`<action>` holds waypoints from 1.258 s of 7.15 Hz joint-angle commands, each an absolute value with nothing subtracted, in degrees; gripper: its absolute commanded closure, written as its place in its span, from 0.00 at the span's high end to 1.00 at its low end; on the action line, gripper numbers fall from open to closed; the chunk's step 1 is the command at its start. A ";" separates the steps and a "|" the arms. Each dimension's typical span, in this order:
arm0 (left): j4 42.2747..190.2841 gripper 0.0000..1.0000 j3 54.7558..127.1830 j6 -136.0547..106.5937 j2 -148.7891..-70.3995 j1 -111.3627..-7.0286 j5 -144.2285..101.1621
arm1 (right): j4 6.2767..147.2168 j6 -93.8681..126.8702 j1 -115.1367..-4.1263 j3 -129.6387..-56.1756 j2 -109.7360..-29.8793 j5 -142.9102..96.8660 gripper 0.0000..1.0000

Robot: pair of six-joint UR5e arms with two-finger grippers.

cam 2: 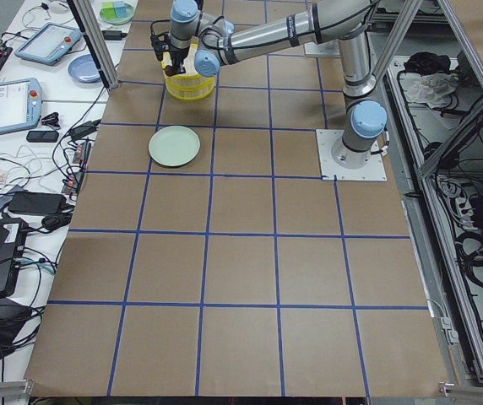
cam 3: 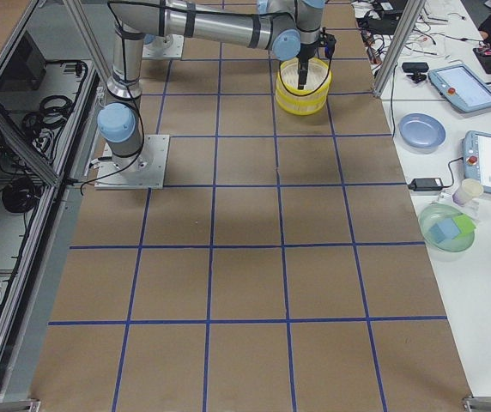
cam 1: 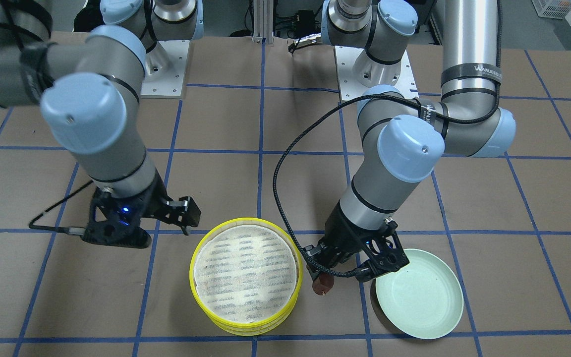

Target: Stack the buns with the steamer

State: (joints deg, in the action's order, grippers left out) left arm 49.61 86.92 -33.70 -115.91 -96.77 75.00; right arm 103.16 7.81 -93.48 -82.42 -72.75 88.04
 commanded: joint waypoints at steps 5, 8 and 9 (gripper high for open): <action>47.99 1.00 87.71 -39.73 -117.69 -99.84 68.91 | 92.72 -1.06 -90.87 -84.20 -83.05 88.68 1.00; 49.04 1.00 87.10 -38.50 -116.47 -99.76 69.69 | 92.64 -0.88 -90.88 -84.37 -83.41 88.86 1.00; 52.96 1.00 86.58 -31.45 -114.89 -99.32 71.26 | 92.64 -0.88 -90.88 -84.37 -83.23 88.94 1.00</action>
